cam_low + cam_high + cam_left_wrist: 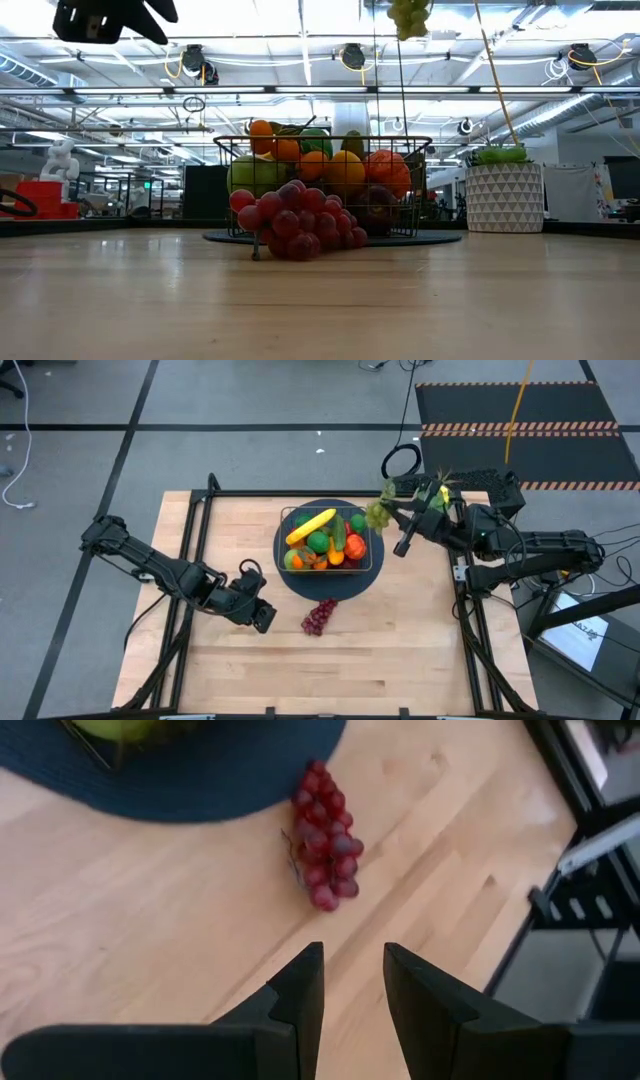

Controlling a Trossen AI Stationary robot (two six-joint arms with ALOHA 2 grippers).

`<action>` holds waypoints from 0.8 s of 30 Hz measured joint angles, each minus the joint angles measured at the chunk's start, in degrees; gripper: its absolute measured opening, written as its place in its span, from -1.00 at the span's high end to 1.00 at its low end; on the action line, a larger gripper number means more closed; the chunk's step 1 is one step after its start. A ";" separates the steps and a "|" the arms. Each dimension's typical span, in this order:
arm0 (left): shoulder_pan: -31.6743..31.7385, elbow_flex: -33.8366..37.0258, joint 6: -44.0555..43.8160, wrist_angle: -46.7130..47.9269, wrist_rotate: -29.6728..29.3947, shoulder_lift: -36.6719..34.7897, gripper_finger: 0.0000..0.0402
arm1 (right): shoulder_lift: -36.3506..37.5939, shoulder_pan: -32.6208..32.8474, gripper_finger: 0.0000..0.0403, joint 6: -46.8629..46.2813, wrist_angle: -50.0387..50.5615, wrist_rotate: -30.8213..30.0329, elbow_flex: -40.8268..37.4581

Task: Build produce basket
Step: Put the green grapes into the wire basket

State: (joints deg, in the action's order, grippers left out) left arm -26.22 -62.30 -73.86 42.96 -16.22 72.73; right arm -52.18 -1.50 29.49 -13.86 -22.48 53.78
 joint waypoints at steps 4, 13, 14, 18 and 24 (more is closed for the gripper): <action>0.00 0.00 -0.98 -1.00 -3.45 0.00 0.47 | 0.00 0.22 0.92 -14.94 0.04 0.02 0.00; -0.52 0.00 -0.77 -8.57 -3.81 0.00 0.47 | 0.00 0.74 0.92 -53.93 5.73 0.26 0.00; -0.52 0.00 -0.24 -8.78 -3.81 0.00 0.47 | 0.00 0.93 0.92 -59.27 6.99 0.27 0.00; -0.48 0.00 1.12 -8.61 -3.86 0.00 0.47 | -0.02 1.58 0.92 -82.10 10.50 0.91 -0.18; -1.11 0.00 2.12 -8.63 -3.87 0.00 0.47 | -0.02 1.85 0.92 -103.41 2.73 6.38 -3.47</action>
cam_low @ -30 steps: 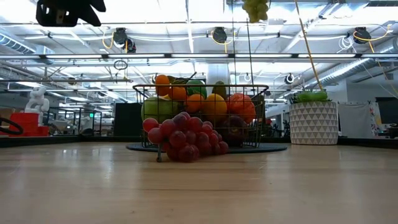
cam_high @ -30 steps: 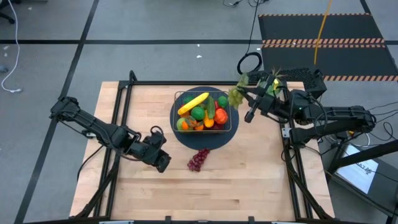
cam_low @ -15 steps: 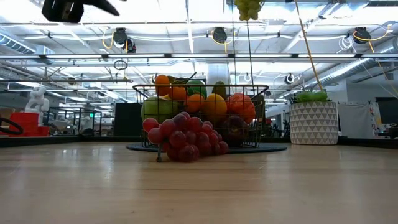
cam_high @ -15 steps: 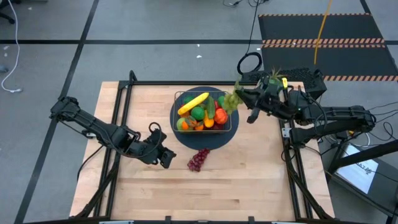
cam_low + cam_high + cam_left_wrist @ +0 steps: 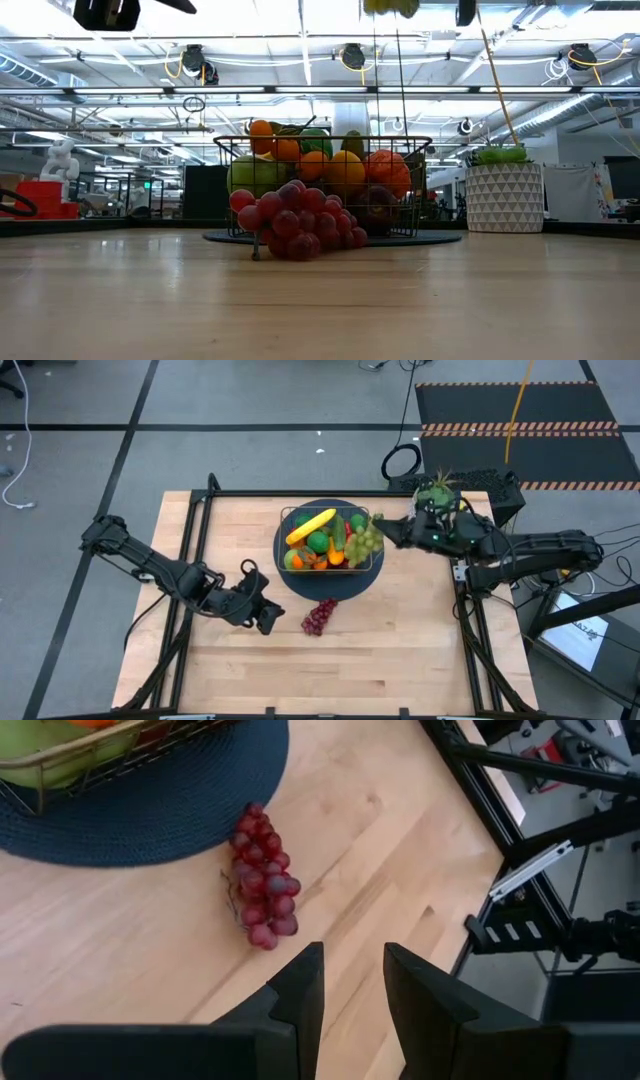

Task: Build produce basket
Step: Put the green grapes into the wire basket

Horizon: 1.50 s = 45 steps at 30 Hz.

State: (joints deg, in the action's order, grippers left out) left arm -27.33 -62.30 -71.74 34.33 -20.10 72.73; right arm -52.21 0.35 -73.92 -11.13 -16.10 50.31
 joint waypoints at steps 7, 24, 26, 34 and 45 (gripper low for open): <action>-2.42 0.00 -0.88 -1.49 -0.83 0.00 0.47 | 0.00 1.99 0.92 -3.41 -19.60 -0.16 -6.50; -3.89 0.00 6.64 -1.33 -4.25 0.00 0.47 | -1.91 12.52 0.92 2.67 -40.27 -23.14 -15.04; -4.12 0.00 8.12 -1.28 -4.33 0.00 0.47 | -2.66 12.60 0.92 4.76 -39.20 -24.75 -13.33; -4.11 0.00 11.30 0.22 -5.79 0.00 0.47 | -5.35 11.23 0.92 8.78 -25.27 -25.90 -6.26; -1.25 0.00 15.02 2.53 -5.87 0.00 0.47 | -8.18 5.96 0.92 14.58 -8.29 -13.49 -3.54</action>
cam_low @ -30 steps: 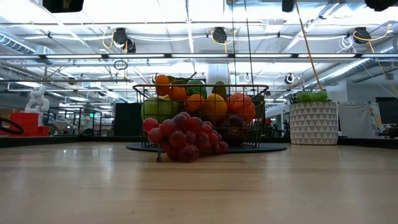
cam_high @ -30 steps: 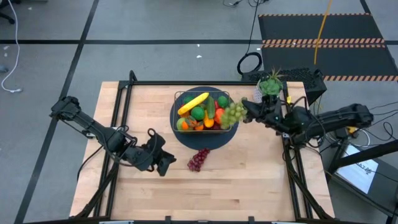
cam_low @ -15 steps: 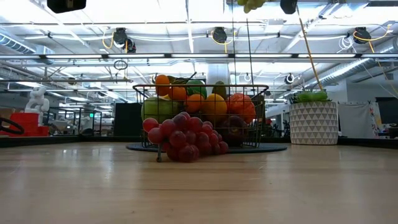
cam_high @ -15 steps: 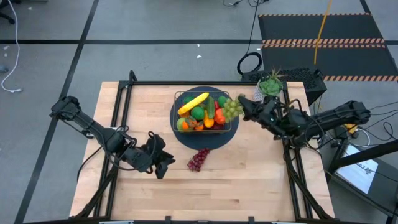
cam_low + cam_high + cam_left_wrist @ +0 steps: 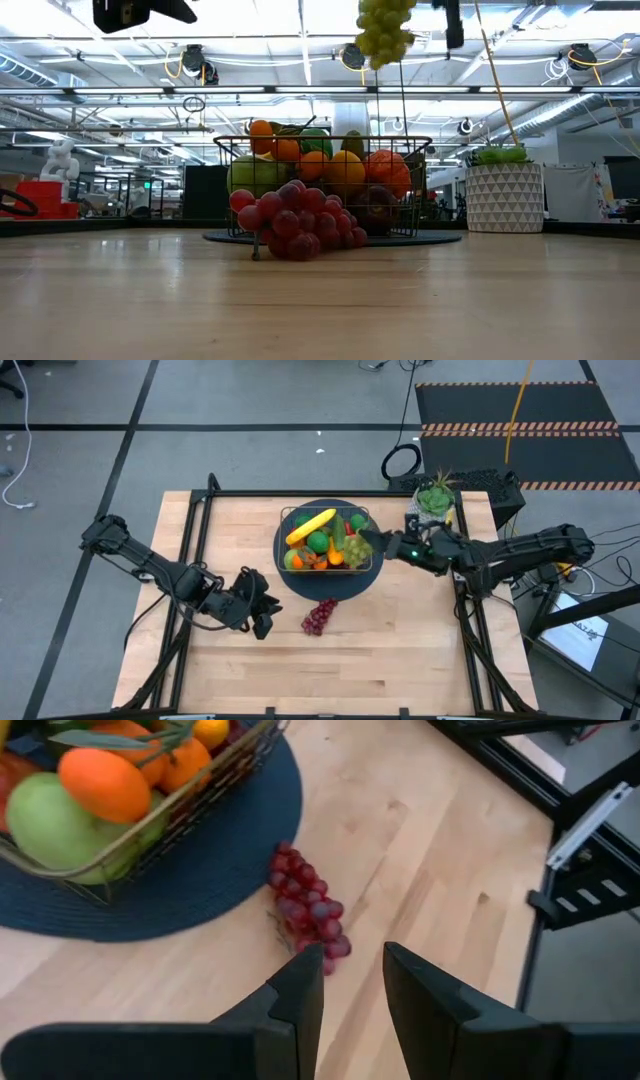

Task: Build produce basket
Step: Put the green grapes into the wire basket

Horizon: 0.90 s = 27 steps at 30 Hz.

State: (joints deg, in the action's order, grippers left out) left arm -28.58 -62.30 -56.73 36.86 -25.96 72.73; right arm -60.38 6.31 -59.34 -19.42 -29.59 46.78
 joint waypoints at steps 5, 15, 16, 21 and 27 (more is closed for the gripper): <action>2.15 0.00 0.70 0.42 0.32 0.00 0.47 | -2.09 -4.83 0.92 -1.40 6.34 5.58 0.01; 5.13 0.00 1.11 0.46 3.62 0.00 0.47 | -3.01 -11.68 0.92 -0.82 15.66 17.85 -0.01; 5.35 0.00 1.11 0.46 3.62 0.00 0.47 | -3.03 -11.94 0.92 -0.82 16.72 18.77 -0.01; 6.43 0.00 0.63 0.34 3.93 0.00 0.47 | -3.04 -11.95 0.92 -1.39 20.86 19.43 -0.01; 7.76 0.00 0.50 0.09 5.43 0.00 0.47 | -3.51 -13.27 0.92 0.80 21.98 19.30 -0.01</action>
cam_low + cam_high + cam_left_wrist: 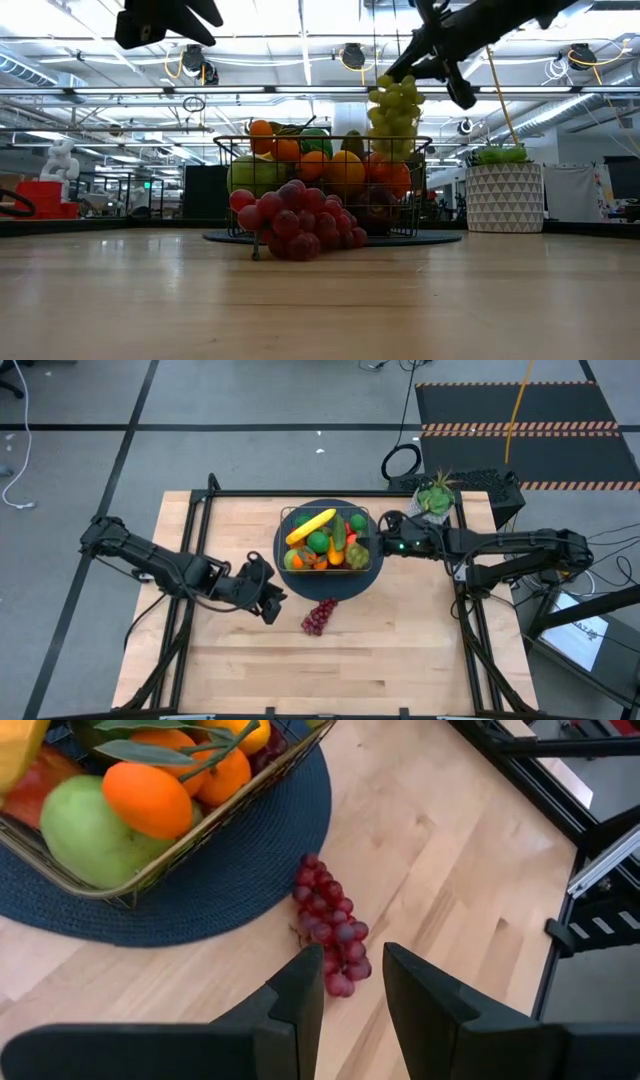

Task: Build produce basket
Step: Put the green grapes into the wire basket

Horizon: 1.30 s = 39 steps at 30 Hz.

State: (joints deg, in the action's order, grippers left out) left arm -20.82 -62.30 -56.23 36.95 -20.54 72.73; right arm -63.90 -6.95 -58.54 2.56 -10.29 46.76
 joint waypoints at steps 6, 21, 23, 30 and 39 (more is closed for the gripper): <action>1.13 0.00 -0.02 -0.35 0.47 0.01 0.47 | -3.06 -2.42 0.92 4.01 -1.43 0.67 -0.02; 3.56 0.00 -3.80 -0.72 5.33 0.00 0.47 | -12.11 -7.94 0.69 8.48 -17.78 10.85 -0.02; 3.56 0.00 -3.90 -0.72 5.33 0.01 0.47 | -13.02 -8.49 0.60 9.83 -18.59 12.66 -0.02; 4.15 0.00 -5.05 -0.74 5.29 0.00 0.47 | -14.56 -10.24 0.25 13.09 -18.68 13.48 -0.02; 5.98 0.00 -4.86 -0.76 5.05 0.00 0.47 | -11.79 -14.81 -0.14 17.77 -17.62 16.64 -0.02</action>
State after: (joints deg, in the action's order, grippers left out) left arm -14.84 -62.30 -61.08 36.18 -15.48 72.73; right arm -75.69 -21.76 -40.77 -15.06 6.35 46.74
